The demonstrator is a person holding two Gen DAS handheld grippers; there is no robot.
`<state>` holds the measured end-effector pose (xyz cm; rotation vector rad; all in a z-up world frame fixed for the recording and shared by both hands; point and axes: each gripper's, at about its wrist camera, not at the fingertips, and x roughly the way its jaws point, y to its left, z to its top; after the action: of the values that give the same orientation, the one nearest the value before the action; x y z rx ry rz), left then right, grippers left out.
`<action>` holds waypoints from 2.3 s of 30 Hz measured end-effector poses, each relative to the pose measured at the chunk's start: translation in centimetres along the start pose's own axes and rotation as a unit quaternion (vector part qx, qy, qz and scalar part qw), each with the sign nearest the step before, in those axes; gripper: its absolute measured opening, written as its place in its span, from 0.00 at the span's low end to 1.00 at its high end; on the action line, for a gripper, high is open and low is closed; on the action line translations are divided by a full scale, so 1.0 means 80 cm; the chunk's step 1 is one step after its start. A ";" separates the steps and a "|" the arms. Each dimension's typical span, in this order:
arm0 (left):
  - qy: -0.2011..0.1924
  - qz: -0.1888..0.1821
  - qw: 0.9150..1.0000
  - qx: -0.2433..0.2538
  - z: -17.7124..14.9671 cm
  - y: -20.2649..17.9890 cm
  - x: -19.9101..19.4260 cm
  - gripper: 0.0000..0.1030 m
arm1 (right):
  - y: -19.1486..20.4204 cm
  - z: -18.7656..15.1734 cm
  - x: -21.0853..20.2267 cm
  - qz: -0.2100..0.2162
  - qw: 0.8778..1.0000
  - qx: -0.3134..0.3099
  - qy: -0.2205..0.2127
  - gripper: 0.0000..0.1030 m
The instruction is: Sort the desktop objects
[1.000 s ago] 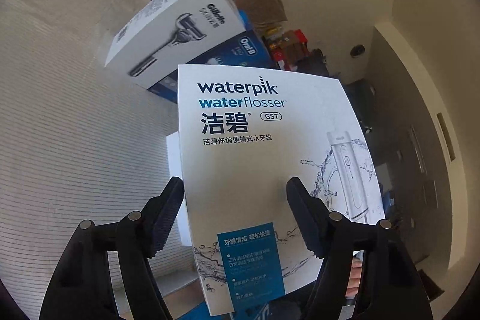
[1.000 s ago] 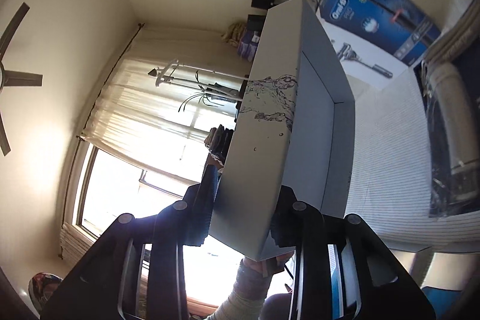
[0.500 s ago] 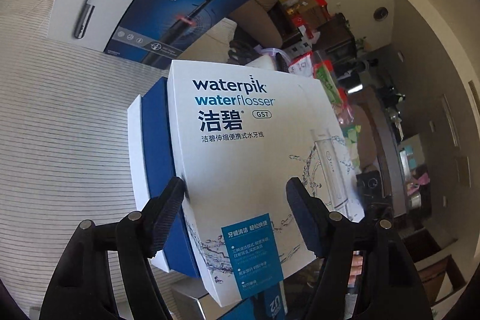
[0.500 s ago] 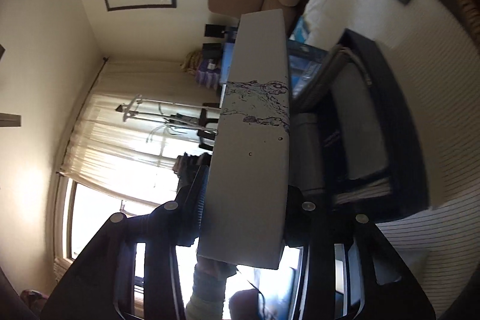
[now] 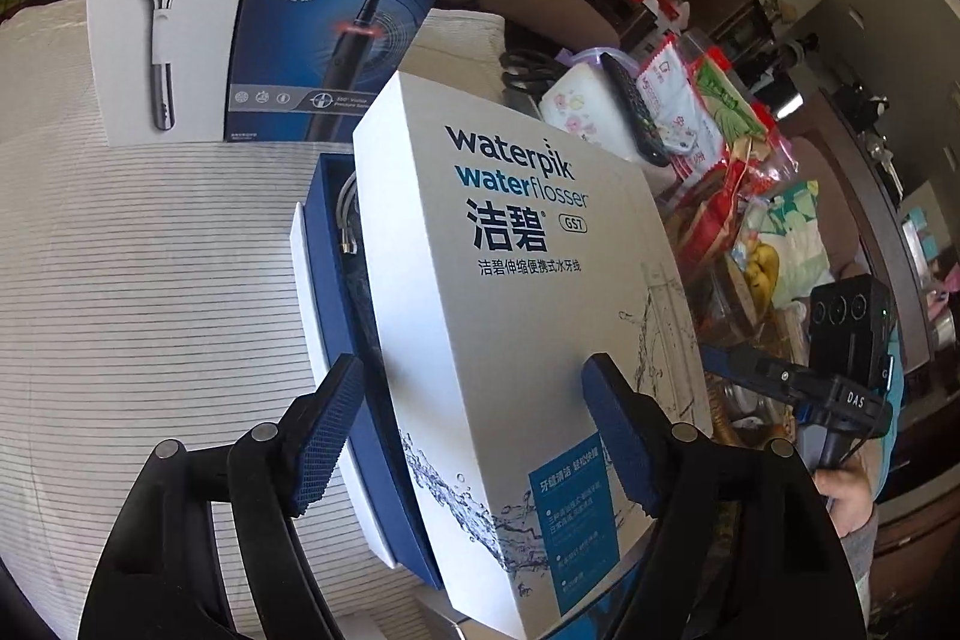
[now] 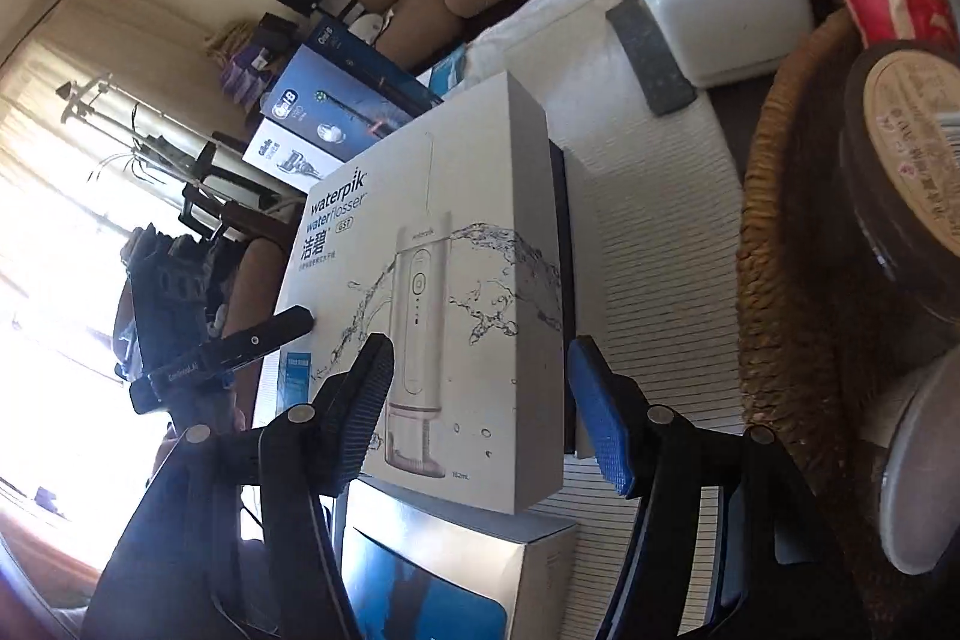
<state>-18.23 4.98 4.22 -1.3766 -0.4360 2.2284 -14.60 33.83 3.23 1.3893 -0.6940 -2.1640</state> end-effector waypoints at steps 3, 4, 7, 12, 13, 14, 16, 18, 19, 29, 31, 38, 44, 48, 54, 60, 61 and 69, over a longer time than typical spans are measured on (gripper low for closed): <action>-0.003 0.007 1.000 0.000 0.003 0.006 -0.005 0.76 | 0.000 0.005 0.028 0.007 1.000 0.007 0.011 0.58; -0.007 0.012 1.000 -0.002 0.005 0.010 -0.008 0.76 | 0.003 0.004 0.030 0.001 1.000 0.001 0.011 0.59; -0.005 0.024 1.000 -0.005 0.006 0.025 -0.010 0.73 | 0.020 0.014 0.046 -0.025 0.999 -0.017 0.010 0.59; -0.001 0.002 1.000 -0.028 0.006 0.038 0.007 0.78 | 0.030 0.026 0.056 -0.060 0.998 -0.031 0.017 0.58; -0.003 0.000 1.000 -0.028 0.009 0.036 0.010 0.78 | 0.030 0.027 0.056 -0.070 0.997 -0.035 0.018 0.56; -0.002 0.000 1.000 -0.027 0.012 0.034 0.014 0.78 | 0.029 0.028 0.058 -0.077 0.996 -0.037 0.016 0.55; -0.002 0.004 1.000 -0.020 0.024 0.026 0.020 0.76 | 0.026 0.037 0.058 -0.075 0.997 -0.027 0.005 0.54; -0.002 0.013 1.000 -0.010 0.038 0.019 0.026 0.76 | 0.026 0.048 0.061 -0.075 0.997 -0.022 -0.005 0.52; 0.000 0.019 1.000 -0.004 0.045 0.016 0.031 0.78 | 0.028 0.054 0.063 -0.080 0.996 -0.025 -0.007 0.51; 0.011 0.059 0.998 -0.002 0.085 0.024 0.060 0.80 | 0.041 0.093 0.103 -0.149 0.988 -0.046 0.017 0.47; 0.008 0.049 0.999 -0.014 0.084 0.032 0.063 0.81 | 0.039 0.092 0.106 -0.150 0.988 -0.044 0.017 0.48; -0.021 0.061 0.998 0.028 0.065 0.012 0.014 0.79 | 0.059 0.074 0.082 -0.169 0.983 -0.073 -0.002 0.52; -0.054 0.092 0.991 0.078 -0.001 -0.015 -0.072 0.81 | 0.113 0.007 0.033 -0.165 0.977 -0.135 -0.033 0.82; -0.074 0.136 0.982 0.108 -0.068 -0.027 -0.114 0.86 | 0.140 -0.062 0.015 -0.187 0.966 -0.169 -0.050 0.97; -0.088 0.162 0.980 0.081 -0.159 -0.012 -0.135 0.91 | 0.167 -0.151 0.018 -0.218 0.955 -0.194 -0.056 1.00; -0.100 0.175 0.979 0.026 -0.215 0.015 -0.126 0.91 | 0.168 -0.207 0.038 -0.236 0.952 -0.188 -0.063 1.00; -0.100 0.179 0.978 0.023 -0.221 0.018 -0.123 0.91 | 0.169 -0.213 0.042 -0.243 0.949 -0.189 -0.067 1.00; -0.095 0.210 0.973 0.033 -0.239 0.023 -0.100 0.92 | 0.162 -0.234 0.064 -0.264 0.945 -0.175 -0.076 1.00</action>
<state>1.51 -0.59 0.76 -1.3218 -0.1366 2.7038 2.21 17.78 1.32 1.3265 0.0440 -2.6582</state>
